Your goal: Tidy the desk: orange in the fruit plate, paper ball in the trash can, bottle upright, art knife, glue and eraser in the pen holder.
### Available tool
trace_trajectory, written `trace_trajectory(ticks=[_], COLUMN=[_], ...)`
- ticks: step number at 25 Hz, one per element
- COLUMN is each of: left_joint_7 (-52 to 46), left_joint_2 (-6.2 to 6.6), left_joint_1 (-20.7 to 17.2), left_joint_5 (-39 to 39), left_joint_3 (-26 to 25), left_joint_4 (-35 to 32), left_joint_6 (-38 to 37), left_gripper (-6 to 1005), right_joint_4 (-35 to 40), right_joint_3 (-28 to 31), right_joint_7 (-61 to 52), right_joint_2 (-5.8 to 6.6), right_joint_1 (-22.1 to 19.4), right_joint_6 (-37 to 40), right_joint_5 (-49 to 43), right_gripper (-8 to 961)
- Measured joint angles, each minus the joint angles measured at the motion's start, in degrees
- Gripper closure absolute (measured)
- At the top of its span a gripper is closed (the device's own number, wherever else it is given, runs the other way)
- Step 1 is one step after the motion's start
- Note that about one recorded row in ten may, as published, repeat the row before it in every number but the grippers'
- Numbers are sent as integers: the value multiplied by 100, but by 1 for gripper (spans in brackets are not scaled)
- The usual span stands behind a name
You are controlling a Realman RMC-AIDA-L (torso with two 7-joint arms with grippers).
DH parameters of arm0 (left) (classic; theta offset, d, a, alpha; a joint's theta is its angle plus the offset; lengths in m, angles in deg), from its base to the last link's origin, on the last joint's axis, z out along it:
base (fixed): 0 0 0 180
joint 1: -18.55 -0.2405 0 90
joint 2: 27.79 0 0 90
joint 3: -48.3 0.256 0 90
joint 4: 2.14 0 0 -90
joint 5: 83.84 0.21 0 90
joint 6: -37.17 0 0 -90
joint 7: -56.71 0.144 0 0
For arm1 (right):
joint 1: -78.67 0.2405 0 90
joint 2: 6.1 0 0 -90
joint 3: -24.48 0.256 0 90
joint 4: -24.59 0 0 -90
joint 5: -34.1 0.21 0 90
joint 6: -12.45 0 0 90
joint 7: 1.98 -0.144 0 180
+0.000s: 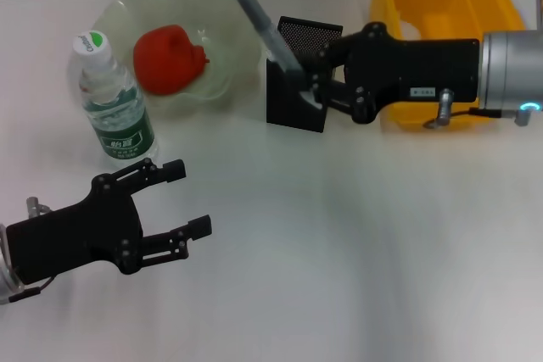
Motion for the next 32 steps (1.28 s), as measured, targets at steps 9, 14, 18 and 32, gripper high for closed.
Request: trace_trajectory(ticks=[9,14,18,32], left_joint_7=[4,25,10,203], left_joint_2=[-61,-69,-72,-86], left_joint_1=[89,122,129,124], left_joint_5=[88,216,242,397], left_joint_3=[9,8,3,5], left_joint_4=[-64,-66,-66,-138], left_joint_6=[402,526,669,786], left_gripper=[153,153,153,153], right_joint_4=[503,706,828,891], right_joint_3=[219,261,138,-908], right_joint_7=[1493,2333,3464,6851], right_joint_2=[5,24,20,-26], right_joint_1=[-21,107,151,204], right_joint_6=[-792,-1409,-2016,-3819], right_joint_5=[204,-57,-159,6], right_gripper=[813,814,814,815])
